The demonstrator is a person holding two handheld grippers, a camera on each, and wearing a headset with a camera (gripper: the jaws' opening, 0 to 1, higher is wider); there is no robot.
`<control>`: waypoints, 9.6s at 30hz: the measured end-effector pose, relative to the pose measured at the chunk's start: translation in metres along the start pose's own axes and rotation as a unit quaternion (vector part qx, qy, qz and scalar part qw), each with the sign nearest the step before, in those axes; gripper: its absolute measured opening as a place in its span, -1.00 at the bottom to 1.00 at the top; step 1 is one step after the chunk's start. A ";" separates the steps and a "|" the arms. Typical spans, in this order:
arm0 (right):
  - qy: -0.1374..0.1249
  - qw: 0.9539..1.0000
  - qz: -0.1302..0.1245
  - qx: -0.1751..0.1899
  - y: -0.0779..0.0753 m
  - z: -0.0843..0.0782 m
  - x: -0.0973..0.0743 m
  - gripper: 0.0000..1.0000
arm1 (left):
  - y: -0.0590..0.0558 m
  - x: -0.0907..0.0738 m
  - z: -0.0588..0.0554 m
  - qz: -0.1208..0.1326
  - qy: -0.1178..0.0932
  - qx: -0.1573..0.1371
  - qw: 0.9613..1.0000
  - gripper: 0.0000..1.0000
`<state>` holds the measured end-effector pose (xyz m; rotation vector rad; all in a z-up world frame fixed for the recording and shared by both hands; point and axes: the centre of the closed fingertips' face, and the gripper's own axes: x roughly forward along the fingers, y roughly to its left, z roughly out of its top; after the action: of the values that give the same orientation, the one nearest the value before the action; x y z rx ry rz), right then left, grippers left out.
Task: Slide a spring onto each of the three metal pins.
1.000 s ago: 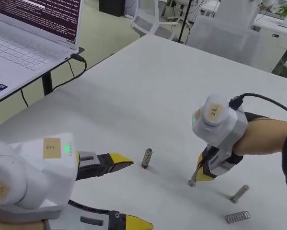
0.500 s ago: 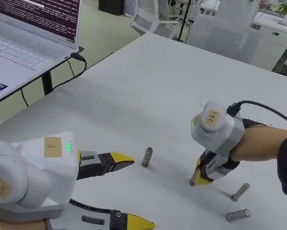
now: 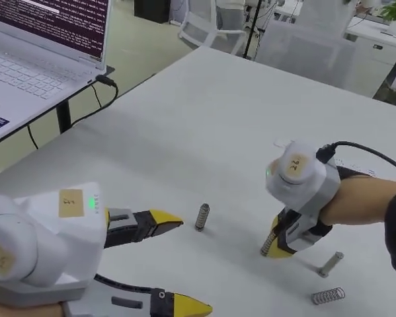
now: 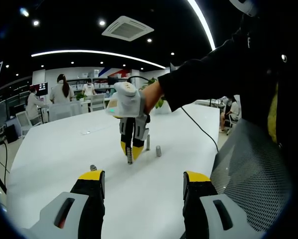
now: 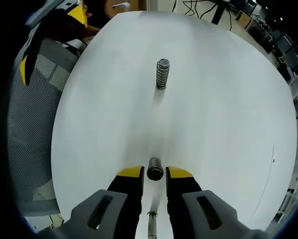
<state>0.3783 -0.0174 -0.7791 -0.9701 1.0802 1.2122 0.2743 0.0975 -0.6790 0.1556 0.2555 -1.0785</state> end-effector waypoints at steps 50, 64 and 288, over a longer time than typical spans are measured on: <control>-0.213 0.959 -0.118 0.143 0.071 -0.060 -0.131 -0.60 | -0.018 0.040 0.046 -0.066 0.011 0.044 0.997 0.14; -0.213 0.945 -0.131 0.209 0.088 -0.099 -0.122 -0.59 | -0.045 0.079 0.033 -0.141 0.041 0.049 0.988 0.10; -0.125 0.992 -0.021 -0.018 0.105 0.015 -0.149 -0.83 | -0.051 0.069 0.055 -0.154 -0.016 0.032 0.987 -0.51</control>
<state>0.2710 -0.0240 -0.6312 -0.8388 0.8397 1.2848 0.2674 0.0015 -0.6452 0.1595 0.2193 -1.3953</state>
